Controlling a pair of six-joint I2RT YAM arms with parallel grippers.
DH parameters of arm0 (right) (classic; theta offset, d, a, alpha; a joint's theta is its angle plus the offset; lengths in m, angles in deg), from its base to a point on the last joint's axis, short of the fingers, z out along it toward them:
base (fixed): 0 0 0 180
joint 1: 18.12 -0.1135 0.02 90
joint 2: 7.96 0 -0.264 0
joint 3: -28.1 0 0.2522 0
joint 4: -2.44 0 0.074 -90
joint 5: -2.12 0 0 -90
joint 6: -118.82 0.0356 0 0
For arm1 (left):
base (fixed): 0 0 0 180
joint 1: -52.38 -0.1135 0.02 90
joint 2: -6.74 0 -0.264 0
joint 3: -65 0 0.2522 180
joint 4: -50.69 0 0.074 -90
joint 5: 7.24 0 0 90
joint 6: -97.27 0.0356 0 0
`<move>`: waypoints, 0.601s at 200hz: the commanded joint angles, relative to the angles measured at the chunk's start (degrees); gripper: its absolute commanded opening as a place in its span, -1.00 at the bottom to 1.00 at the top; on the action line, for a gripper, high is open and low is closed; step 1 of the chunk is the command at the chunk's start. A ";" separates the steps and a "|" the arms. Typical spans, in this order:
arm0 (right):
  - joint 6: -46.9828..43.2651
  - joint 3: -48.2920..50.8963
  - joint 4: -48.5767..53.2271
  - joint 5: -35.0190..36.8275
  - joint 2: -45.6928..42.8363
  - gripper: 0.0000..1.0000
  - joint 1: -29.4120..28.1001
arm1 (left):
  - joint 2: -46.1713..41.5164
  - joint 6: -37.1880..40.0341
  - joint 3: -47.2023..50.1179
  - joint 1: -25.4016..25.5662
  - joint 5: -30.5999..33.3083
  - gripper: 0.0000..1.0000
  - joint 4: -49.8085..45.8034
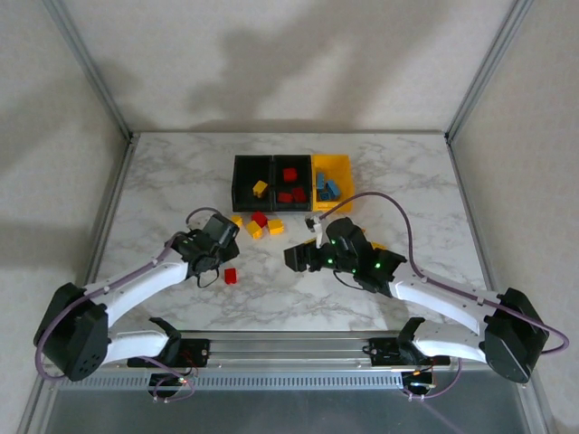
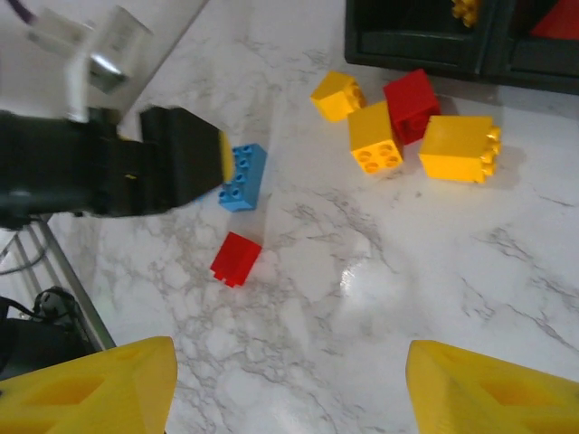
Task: Sort the legos into containers by color
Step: Pick up the lego from the middle-left of the table.
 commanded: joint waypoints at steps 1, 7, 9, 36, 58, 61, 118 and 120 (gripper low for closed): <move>0.29 -0.24 -3.16 -0.57 1.25 0.35 -1.67 | 3.26 -0.89 1.23 -0.73 3.05 0.40 1.90; 0.21 -0.47 -3.05 -0.28 1.61 0.35 -1.99 | 4.29 -0.89 1.32 -0.74 3.27 0.40 2.57; 0.20 -0.60 -2.97 -0.12 1.73 0.35 -2.08 | 4.52 -0.95 1.38 -0.74 3.26 0.39 2.73; 0.03 -1.30 -1.99 0.99 2.87 0.34 -2.74 | 8.00 -0.75 1.48 -1.01 4.43 0.32 4.73; 0.03 -1.32 -1.46 1.57 2.88 0.33 -2.74 | 10.74 0.05 1.19 -1.71 4.31 0.24 6.19; 0.03 -1.30 -1.33 1.70 2.86 0.33 -2.71 | 11.06 0.14 1.11 -1.78 4.32 0.22 6.40; -0.08 -1.18 0.22 4.15 1.82 0.33 -2.74 | 15.39 2.09 -0.48 -2.06 3.30 -0.40 7.27; -0.07 -1.13 0.24 4.22 1.83 0.33 -2.72 | 15.31 2.12 -0.58 -2.06 3.23 -0.42 7.20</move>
